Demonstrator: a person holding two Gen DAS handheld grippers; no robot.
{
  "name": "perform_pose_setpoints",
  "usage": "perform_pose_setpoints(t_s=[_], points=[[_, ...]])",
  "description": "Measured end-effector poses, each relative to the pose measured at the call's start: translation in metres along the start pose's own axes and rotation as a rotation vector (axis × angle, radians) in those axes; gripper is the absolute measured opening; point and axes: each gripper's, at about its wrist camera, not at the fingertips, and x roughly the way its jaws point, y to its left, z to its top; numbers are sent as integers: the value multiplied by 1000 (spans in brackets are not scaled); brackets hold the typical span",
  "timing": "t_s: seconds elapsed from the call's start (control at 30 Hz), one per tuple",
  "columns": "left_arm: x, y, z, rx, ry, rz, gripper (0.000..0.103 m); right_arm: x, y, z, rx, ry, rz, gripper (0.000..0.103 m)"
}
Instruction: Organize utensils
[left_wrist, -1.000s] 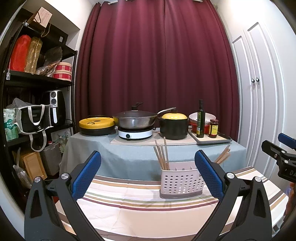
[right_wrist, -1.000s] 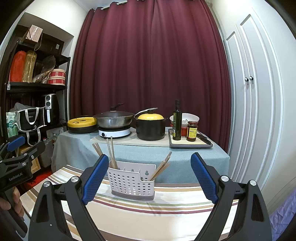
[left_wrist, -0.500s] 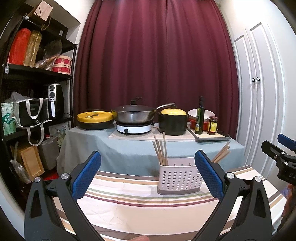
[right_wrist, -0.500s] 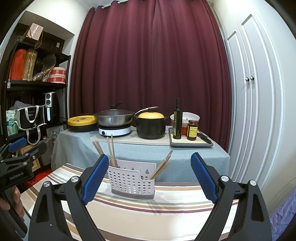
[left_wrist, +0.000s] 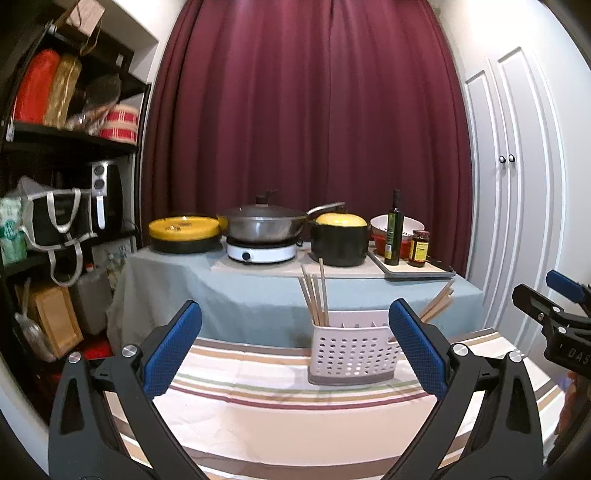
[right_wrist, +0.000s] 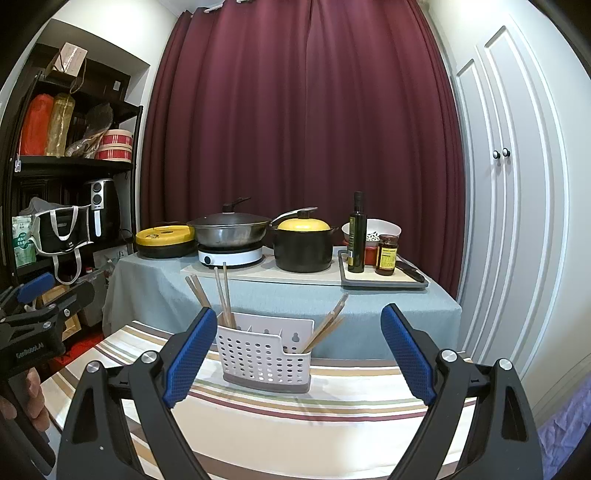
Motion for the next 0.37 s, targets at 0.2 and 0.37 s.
perform_pose_setpoints(t_s=[0.2,0.37], points=[[7,5,-3,-2,4,21,99,4,-1,-2,3,10,-5,88],[21,9,-7,3,27,30,99,13,-5,-8,11,30,-20,88]])
